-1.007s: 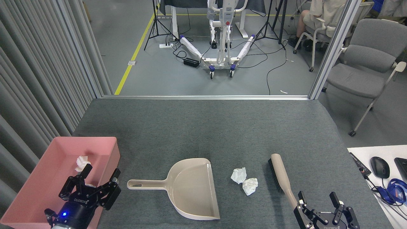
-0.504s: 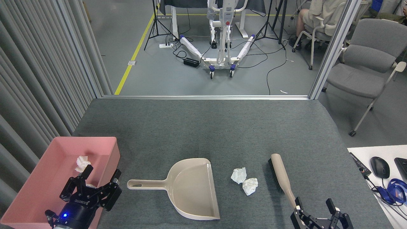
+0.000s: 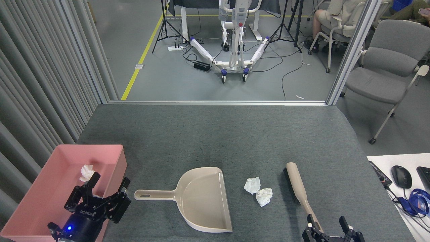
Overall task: Sweep and dump garbage into bin
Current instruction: 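Move the left gripper away from the pink bin toward the table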
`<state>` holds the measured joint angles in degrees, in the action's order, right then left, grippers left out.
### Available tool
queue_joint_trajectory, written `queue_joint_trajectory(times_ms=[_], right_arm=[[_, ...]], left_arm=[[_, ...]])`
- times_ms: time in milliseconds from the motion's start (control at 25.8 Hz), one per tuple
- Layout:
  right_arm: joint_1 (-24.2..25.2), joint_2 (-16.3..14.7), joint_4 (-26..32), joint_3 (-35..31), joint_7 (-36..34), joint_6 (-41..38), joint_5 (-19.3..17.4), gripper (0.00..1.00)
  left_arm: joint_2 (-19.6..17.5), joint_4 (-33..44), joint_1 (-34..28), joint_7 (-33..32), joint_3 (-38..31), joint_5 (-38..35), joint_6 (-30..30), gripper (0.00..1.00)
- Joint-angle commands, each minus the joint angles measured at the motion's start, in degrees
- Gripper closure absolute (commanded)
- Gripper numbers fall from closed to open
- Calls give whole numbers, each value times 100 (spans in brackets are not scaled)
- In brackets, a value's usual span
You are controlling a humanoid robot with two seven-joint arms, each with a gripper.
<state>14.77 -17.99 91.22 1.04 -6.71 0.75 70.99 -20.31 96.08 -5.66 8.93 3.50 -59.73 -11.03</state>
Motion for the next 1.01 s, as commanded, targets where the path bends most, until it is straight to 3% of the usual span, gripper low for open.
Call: queue_joint_trajectory(times_ms=[0,155,310,426,620,852,969], right_arm=[[-9,6,-26,46,-41,13,3,2],[-9,41,-26,55,-41,13,3,2],[-9,58,-87,81,-50,13,12,2],[-36,58,-166,125,-129,22,12,2],[-62,76,-325,142,-138,22,3,2],[-80,120,-351,195,-138,31,3,2],[-150,120,-421,222,-138,22,3,2]], left_arm=[[168,236,-119,-14,-16,22,4,1],[467,289,-137,-32,-8,22,-31,1],[440,280,-181,-23,-8,5,-5,1],[317,280,-251,-14,1,5,30,1],[-307,289,-541,12,1,-66,48,1],[-526,298,-857,82,-25,119,189,1],[-509,298,-1059,337,27,708,101,1]])
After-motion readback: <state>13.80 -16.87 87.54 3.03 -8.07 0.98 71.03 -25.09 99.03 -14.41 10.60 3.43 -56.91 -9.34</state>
